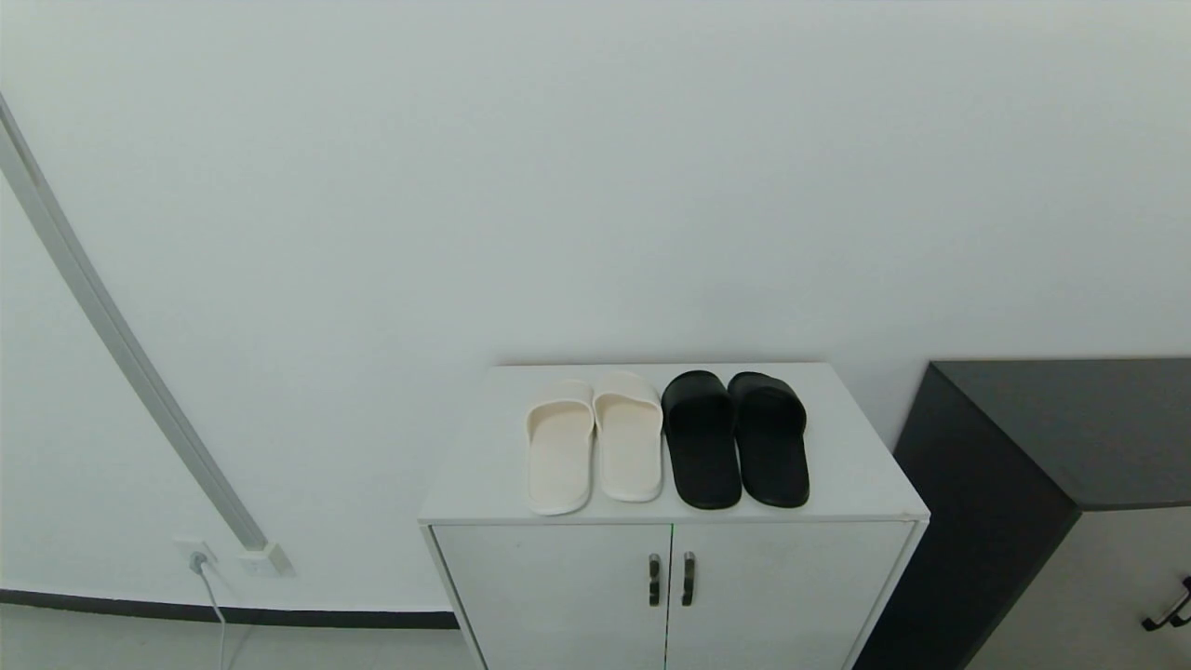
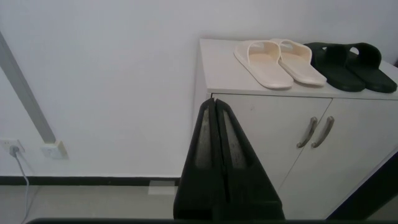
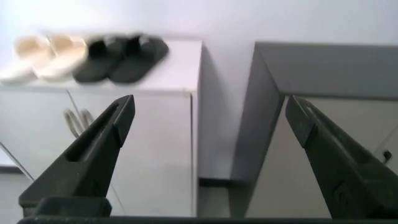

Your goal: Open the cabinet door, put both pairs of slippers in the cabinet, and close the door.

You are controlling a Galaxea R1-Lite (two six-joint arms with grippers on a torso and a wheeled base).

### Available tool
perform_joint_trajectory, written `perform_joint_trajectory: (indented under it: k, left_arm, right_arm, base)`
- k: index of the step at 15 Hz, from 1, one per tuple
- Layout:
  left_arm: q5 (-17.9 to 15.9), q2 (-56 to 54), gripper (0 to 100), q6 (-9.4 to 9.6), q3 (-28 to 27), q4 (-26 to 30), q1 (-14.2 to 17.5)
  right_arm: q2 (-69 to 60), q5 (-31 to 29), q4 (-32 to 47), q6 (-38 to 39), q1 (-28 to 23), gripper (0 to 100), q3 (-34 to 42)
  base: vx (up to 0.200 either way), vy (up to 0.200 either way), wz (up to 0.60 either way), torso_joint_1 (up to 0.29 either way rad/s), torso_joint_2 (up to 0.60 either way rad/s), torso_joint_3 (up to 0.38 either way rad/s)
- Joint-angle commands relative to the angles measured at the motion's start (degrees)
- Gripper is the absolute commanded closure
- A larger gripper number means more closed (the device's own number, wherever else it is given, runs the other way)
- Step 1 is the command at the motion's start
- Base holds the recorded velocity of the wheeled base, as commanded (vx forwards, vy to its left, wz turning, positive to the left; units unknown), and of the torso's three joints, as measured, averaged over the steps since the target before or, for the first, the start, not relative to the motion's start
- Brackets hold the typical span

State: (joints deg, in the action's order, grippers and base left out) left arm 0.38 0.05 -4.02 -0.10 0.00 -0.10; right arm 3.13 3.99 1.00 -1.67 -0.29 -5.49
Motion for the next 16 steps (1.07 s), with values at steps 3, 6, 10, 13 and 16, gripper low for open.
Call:
perform_joint_trajectory:
  k: [3, 6, 10, 13, 16]
  left_arm:
    - [0.1, 0.0, 100, -0.02, 0.0, 0.0, 0.0]
    - [0.1, 0.0, 100, -0.02, 0.0, 0.0, 0.0]
    - [0.1, 0.0, 100, -0.02, 0.0, 0.0, 0.0]
    - [0.1, 0.0, 100, -0.02, 0.0, 0.0, 0.0]
    - [0.1, 0.0, 100, -0.02, 0.0, 0.0, 0.0]
  right_arm:
    - [32.0, 10.2, -1.6, 0.2, 0.9, 0, -14.1]
    - [44.2, 6.4, -11.6, 1.0, 10.8, 0, -15.9]
    - [60.3, -16.9, -16.7, 12.6, 36.4, 0, -24.2]
    - [72.4, -23.4, -24.2, 16.0, 41.2, 0, -28.1]
    - [84.6, -30.3, -33.8, 16.9, 42.4, 0, -30.9]
  base:
    - [0.0, 0.0, 0.0, 0.0, 0.0, 0.0]
    - [0.0, 0.0, 0.0, 0.0, 0.0, 0.0]
    - [0.0, 0.0, 0.0, 0.0, 0.0, 0.0]
    - [0.0, 0.0, 0.0, 0.0, 0.0, 0.0]
    - [0.0, 0.0, 0.0, 0.0, 0.0, 0.0]
